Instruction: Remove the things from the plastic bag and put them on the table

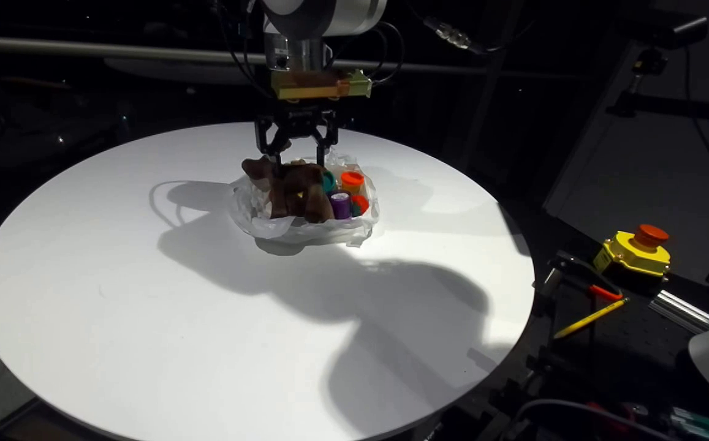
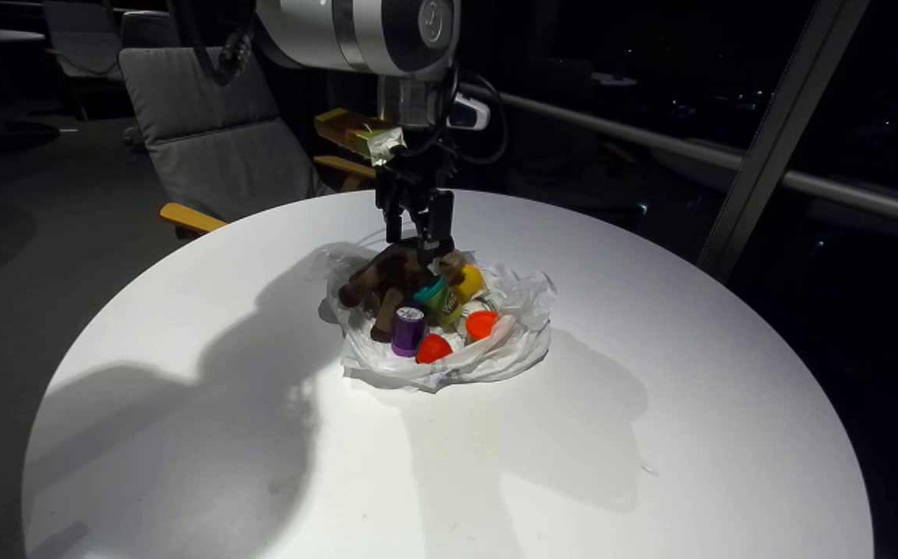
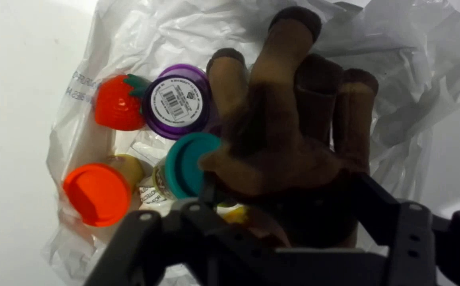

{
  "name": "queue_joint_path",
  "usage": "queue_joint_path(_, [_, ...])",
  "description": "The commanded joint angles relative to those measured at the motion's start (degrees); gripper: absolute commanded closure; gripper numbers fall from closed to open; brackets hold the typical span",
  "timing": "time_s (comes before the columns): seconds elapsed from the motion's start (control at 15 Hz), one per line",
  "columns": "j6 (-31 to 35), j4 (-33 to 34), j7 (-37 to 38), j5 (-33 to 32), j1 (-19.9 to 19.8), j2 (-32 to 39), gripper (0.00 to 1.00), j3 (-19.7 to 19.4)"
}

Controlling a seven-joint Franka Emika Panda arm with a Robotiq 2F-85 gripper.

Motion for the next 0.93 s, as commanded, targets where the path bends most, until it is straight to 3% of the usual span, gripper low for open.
queue_joint_path(0.0, [-4.8,6.1,0.1,0.6,1.2,3.3,0.48,-1.5])
queue_joint_path(0.47, [-9.4,6.5,-0.2,2.5,0.5,1.6,0.96,-0.7])
queue_joint_path(0.67, [-8.1,2.7,-0.5,2.8,1.0,-2.6,1.00,-0.2])
queue_joint_path(0.87, [-6.6,-2.4,-1.6,3.2,1.8,-8.5,0.97,0.8])
